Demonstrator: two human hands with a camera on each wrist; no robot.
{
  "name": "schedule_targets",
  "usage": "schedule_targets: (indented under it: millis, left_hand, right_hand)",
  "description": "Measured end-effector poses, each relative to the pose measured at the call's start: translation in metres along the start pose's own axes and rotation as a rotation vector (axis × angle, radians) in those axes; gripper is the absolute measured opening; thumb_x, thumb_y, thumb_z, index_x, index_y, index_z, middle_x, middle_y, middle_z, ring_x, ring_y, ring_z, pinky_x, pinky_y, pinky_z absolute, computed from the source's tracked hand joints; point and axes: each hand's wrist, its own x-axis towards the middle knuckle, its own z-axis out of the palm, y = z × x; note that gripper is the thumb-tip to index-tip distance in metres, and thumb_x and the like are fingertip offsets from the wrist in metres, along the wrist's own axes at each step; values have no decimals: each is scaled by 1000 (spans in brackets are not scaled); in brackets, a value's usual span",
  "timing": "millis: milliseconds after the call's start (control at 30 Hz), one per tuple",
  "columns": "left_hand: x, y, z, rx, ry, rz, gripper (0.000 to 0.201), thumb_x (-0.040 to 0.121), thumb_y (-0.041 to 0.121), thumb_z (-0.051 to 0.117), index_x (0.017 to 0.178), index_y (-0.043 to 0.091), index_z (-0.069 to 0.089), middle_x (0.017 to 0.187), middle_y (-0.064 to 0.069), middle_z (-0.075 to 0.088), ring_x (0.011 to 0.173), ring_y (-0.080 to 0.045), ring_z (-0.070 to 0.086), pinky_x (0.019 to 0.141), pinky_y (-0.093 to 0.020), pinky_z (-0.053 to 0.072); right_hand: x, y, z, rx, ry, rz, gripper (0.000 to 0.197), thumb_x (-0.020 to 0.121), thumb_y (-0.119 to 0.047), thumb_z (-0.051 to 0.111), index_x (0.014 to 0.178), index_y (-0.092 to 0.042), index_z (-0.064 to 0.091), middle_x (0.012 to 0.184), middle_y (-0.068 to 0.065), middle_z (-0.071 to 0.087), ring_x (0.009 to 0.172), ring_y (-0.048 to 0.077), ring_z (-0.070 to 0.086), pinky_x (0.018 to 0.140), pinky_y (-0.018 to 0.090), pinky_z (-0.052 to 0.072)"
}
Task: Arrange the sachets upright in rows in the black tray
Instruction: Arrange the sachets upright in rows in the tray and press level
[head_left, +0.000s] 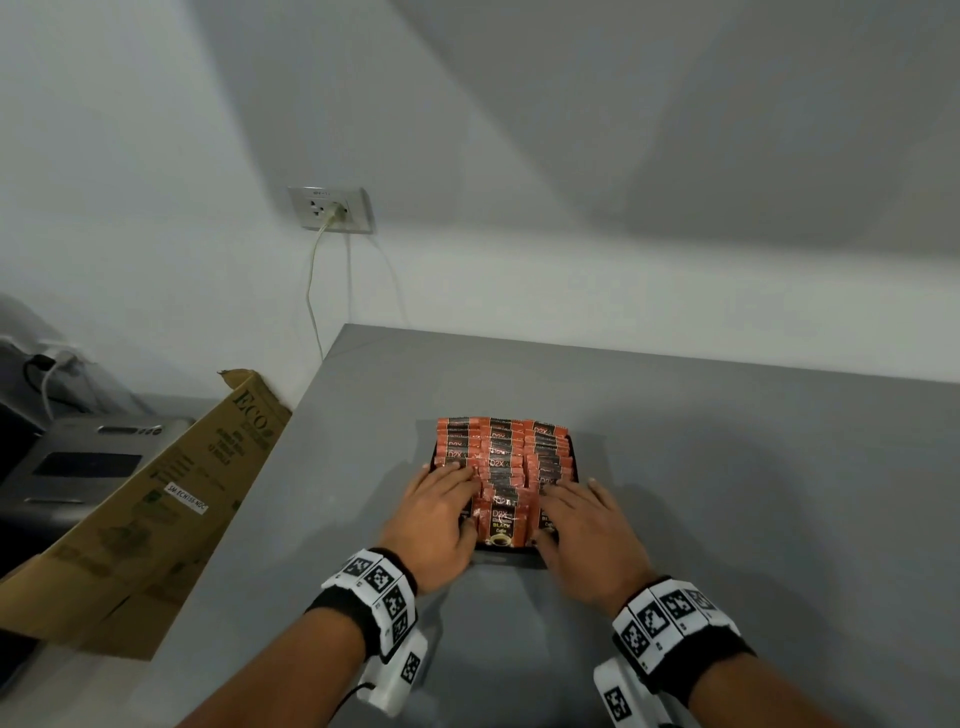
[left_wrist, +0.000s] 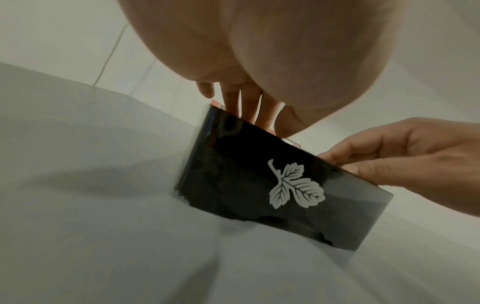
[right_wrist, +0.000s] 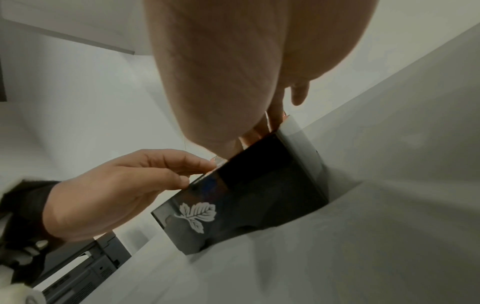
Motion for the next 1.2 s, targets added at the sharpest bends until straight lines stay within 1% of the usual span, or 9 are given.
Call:
schedule_targets:
  millis: [133, 233, 333, 467, 600, 767, 867, 1000, 1200]
  left_hand:
    - [-8, -3, -1, 86, -8, -48, 60, 93, 34, 41, 151, 17, 39, 159, -2, 37, 150, -19, 24, 121, -37, -5]
    - [-13, -5, 1, 114, -11, -51, 59, 95, 35, 42, 151, 19, 39, 158, -2, 37, 150, -20, 25, 119, -38, -8]
    - [-13, -1, 0, 131, -33, -48, 61, 97, 38, 39, 154, 19, 32, 162, -2, 31, 152, -19, 19, 119, -40, -10]
    - [-12, 2, -2, 154, -76, -48, 53, 97, 39, 35, 148, 24, 41, 161, 0, 31, 152, -18, 18, 119, -43, -10]
    - [-8, 2, -3, 172, -91, -67, 54, 96, 39, 35, 146, 21, 43, 160, -2, 34, 152, -19, 20, 120, -42, -9]
    - [4, 5, -3, 160, -89, -93, 64, 99, 42, 30, 157, 18, 20, 165, -2, 23, 153, -18, 13, 123, -41, -5]
    - [4, 8, 2, 165, -126, -102, 63, 101, 43, 27, 158, 18, 19, 165, -2, 20, 153, -18, 12, 124, -43, -2]
    - [11, 6, 4, 133, -76, -111, 64, 99, 41, 30, 158, 18, 18, 166, -3, 16, 154, -20, 7, 124, -43, -3]
    - [17, 6, 6, 148, -107, -130, 65, 98, 43, 28, 158, 18, 18, 166, -3, 15, 154, -20, 5, 125, -48, -1]
  right_hand:
    - [5, -14, -6, 6, -19, -14, 63, 96, -55, 29, 147, -22, 47, 154, -4, 46, 147, 15, 35, 124, 36, 7]
    - [7, -27, -2, 10, -135, -71, 68, 98, -60, 25, 154, -22, 33, 162, -4, 32, 153, 16, 20, 126, 42, 4]
    - [8, -32, 3, -2, -200, -69, 71, 100, -62, 22, 157, -21, 25, 165, -2, 25, 154, 17, 14, 124, 45, 0]
    - [8, -32, 3, -39, -224, -69, 73, 99, -63, 19, 159, -21, 20, 167, -1, 20, 155, 21, 10, 124, 48, -2]
    - [8, -32, 2, -51, -233, -66, 75, 98, -64, 19, 159, -21, 20, 166, 0, 21, 155, 25, 11, 123, 50, -2]
    - [14, -33, 3, -57, -254, -44, 80, 97, -68, 14, 160, -20, 14, 168, 0, 13, 156, 24, 1, 124, 51, -4]
    - [17, -34, 3, -52, -275, -41, 89, 92, -74, -2, 160, -20, 13, 169, 0, 12, 156, 23, -1, 124, 50, -6]
    - [24, -27, 0, -47, -229, 53, 83, 95, -71, 6, 160, -20, 9, 169, 1, 10, 156, 22, -2, 125, 50, -5]
    - [26, -20, -4, -51, -234, 121, 83, 94, -71, 9, 161, -20, 8, 169, 3, 8, 156, 22, -2, 123, 49, -10]
